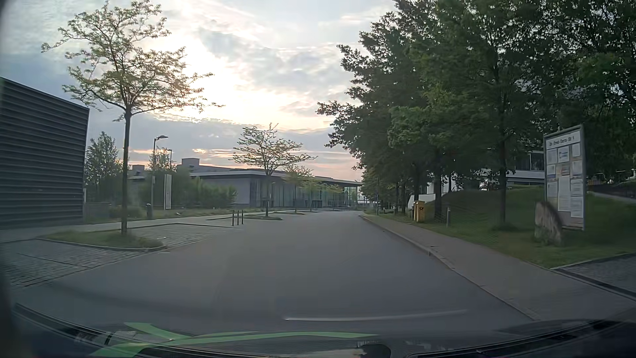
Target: Follow the waypoints while adhering to traffic rules and regulations
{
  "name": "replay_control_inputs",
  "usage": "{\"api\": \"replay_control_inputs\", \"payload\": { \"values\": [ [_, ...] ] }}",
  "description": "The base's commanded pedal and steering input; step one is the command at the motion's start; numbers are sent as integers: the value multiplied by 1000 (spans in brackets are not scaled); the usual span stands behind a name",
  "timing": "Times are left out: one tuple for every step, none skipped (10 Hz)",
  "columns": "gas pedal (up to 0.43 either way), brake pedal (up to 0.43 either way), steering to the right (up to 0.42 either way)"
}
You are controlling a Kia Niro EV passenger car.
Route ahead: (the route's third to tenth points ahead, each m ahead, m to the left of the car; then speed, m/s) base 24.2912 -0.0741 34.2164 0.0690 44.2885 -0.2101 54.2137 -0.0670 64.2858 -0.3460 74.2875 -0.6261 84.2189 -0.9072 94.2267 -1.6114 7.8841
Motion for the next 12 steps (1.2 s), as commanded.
{"api": "replay_control_inputs", "payload": {
  "values": [
    [39, 0, -5],
    [39, 0, -5],
    [39, 0, -5],
    [39, 0, -5],
    [39, 0, -2],
    [39, 0, -1],
    [47, 0, -1],
    [47, 0, 1],
    [47, 0, 4],
    [47, 0, 7],
    [47, 0, 7],
    [47, 0, 6]
  ]
}}
